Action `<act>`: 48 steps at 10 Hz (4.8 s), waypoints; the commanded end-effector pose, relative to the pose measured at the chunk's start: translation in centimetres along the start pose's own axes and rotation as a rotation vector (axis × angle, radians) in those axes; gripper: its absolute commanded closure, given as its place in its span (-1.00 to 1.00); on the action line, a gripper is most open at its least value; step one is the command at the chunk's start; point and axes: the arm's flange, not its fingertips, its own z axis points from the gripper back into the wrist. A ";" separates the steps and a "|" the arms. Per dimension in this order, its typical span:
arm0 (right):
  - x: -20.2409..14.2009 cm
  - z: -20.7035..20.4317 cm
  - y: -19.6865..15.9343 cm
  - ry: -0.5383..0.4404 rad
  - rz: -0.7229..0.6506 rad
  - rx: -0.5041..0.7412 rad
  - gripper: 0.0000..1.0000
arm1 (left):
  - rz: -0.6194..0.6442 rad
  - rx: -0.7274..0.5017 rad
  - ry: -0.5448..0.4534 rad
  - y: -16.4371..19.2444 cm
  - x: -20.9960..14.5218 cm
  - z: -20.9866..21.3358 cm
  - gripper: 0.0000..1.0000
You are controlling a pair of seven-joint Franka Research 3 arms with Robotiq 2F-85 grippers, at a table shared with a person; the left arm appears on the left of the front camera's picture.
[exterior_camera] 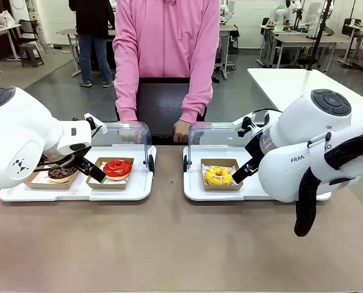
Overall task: Provide the desired donut to the person.
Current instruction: Pick up and lift the Paper togo box containing the Donut pointed at by the person.
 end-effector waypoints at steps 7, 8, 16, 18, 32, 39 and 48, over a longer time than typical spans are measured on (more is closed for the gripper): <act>0.0 0.0 0.0 0.000 0.001 0.001 -1.00 | 0.000 0.000 0.000 0.0 0.0 0.0 -1.00; 0.0 0.0 0.0 0.000 0.001 0.001 -1.00 | 0.000 0.000 0.000 0.0 0.0 0.0 -1.00; 0.0 0.0 0.0 0.000 0.000 0.000 -1.00 | 0.000 0.000 0.000 0.0 0.0 0.0 -1.00; -0.1 4.4 -3.1 -0.022 0.088 0.070 -1.00 | -0.029 -0.045 -0.011 1.8 -0.8 3.3 -1.00; -11.1 17.5 -20.0 -0.399 0.376 0.413 -1.00 | -0.221 -0.205 -0.271 13.0 -13.4 16.0 -1.00; -10.9 18.7 -19.7 -0.543 0.412 0.400 -1.00 | -0.243 -0.196 -0.426 13.8 -13.1 17.2 -1.00; -10.9 19.3 -19.6 -0.586 0.427 0.386 -1.00 | -0.245 -0.180 -0.468 14.0 -13.3 17.9 -1.00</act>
